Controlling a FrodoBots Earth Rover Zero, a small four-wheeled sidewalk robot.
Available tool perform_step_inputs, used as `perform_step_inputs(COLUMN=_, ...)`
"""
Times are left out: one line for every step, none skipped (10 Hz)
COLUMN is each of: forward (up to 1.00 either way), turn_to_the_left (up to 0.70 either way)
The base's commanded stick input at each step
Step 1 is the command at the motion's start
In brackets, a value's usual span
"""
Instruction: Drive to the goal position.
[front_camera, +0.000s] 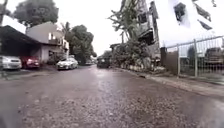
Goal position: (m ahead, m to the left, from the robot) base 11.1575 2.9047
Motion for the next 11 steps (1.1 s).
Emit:
perform_step_inputs(forward=1.00, turn_to_the_left=0.14)
perform_step_inputs(forward=1.00, turn_to_the_left=0.18)
perform_step_inputs(forward=1.00, turn_to_the_left=0.06)
perform_step_inputs(forward=1.00, turn_to_the_left=0.18)
perform_step_inputs(forward=1.00, turn_to_the_left=0.00)
perform_step_inputs(forward=1.00, turn_to_the_left=0.07)
perform_step_inputs(forward=1.00, turn_to_the_left=0.24)
perform_step_inputs(forward=1.00, turn_to_the_left=0.07)
perform_step_inputs(forward=1.00, turn_to_the_left=0.24)
perform_step_inputs(forward=1.00, turn_to_the_left=0.27)
perform_step_inputs(forward=1.00, turn_to_the_left=0.02)
